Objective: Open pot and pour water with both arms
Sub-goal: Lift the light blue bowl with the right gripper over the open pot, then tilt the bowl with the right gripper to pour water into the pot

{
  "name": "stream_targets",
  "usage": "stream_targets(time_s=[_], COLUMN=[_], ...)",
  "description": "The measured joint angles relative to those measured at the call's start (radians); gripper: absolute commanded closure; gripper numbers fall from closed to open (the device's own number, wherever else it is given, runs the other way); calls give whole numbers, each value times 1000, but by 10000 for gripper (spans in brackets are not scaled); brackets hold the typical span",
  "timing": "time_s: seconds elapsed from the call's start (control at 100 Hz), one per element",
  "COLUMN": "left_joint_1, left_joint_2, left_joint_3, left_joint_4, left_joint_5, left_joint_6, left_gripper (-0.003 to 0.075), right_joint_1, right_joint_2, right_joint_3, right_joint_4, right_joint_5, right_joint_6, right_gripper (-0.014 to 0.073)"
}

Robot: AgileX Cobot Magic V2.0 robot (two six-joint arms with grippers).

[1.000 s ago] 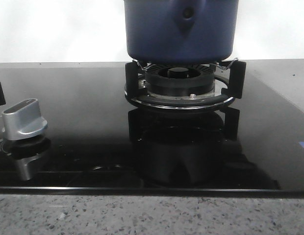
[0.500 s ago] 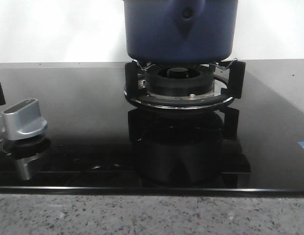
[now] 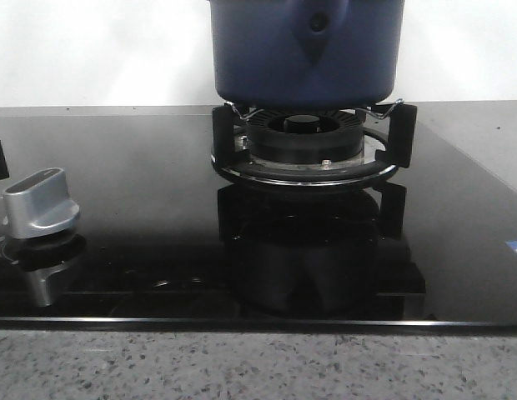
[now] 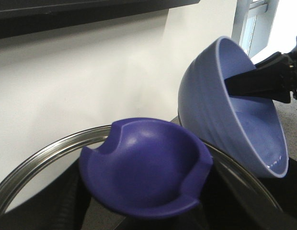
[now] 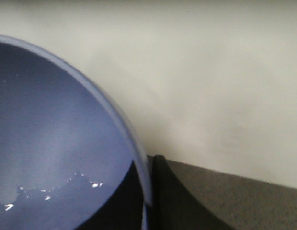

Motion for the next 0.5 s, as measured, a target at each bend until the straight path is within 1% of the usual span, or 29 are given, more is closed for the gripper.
stream_targets(time_s=[0.11, 0.19, 0.5], left_joint_1=[0, 0, 0], left_joint_2=[0, 0, 0], left_joint_3=[0, 0, 0], left_joint_4=[-1, -1, -4], left_joint_5=[0, -1, -1], left_joint_6=[0, 0, 0], left_gripper=[475, 475, 475], right_joint_1=[22, 29, 31], right_joint_2=[-21, -27, -27], right_joint_3=[87, 147, 338], right_joint_4=[-57, -91, -112], right_joint_5=[-181, -284, -654], right_joint_6=[-5, -7, -7], right_gripper=[645, 645, 645])
